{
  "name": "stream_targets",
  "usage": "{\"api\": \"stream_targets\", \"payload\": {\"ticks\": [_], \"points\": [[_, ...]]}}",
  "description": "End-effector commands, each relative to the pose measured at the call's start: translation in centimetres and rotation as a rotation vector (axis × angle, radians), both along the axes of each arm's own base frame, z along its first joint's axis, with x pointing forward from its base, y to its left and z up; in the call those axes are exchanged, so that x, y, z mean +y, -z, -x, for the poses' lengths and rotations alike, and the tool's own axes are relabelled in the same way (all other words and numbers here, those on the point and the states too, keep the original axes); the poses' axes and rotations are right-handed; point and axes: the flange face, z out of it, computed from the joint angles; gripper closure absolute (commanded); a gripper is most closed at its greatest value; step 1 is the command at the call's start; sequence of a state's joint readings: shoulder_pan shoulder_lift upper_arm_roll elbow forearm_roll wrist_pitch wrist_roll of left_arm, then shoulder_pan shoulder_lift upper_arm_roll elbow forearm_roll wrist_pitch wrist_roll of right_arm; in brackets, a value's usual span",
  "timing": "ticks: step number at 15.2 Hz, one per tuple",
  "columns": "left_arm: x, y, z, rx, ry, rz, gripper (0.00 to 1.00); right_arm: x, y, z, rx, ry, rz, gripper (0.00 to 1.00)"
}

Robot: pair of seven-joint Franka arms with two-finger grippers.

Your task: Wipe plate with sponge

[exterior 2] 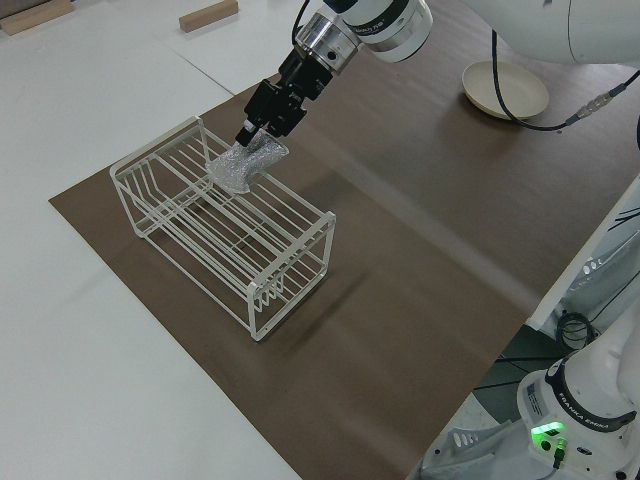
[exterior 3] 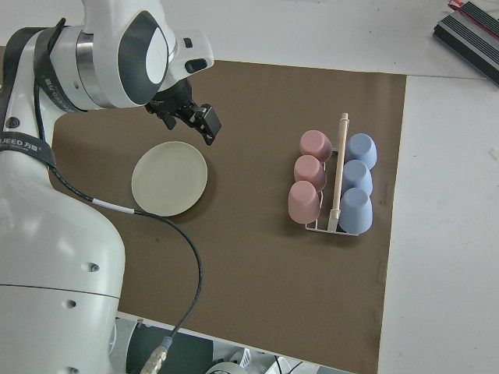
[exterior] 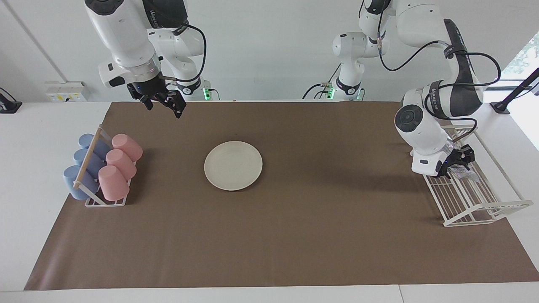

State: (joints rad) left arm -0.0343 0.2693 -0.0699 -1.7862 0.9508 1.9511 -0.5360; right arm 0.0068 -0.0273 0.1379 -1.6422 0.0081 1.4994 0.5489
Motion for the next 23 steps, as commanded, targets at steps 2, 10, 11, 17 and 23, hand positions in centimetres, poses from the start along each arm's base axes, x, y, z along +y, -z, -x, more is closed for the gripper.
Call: {"api": "stream_targets", "payload": {"ticks": [2,10,11,17,23], "points": [[-0.2,-1.3,0.1,-0.028,-0.006,-0.02,1.0,0.0,-0.3,0.8,-0.009,0.145,0.02,0.0],[-2.7,-13.4,0.1,0.0,-0.228,0.386,1.0,0.7,-0.5,0.7,-0.017,0.402,0.02,0.0],[-3.2,-14.6,0.6,0.022,-0.27,0.509,1.0,0.9,-0.5,0.8,-0.004,0.44,0.0,0.0],[-4.1,-17.9,3.5,0.192,-0.439,1.277,1.0,5.9,-1.1,1.2,-0.018,0.705,-0.022,0.0],[-12.7,-10.6,11.6,0.253,-0.441,1.81,1.0,13.1,-1.1,3.6,-0.018,0.837,-0.006,0.0]]}}
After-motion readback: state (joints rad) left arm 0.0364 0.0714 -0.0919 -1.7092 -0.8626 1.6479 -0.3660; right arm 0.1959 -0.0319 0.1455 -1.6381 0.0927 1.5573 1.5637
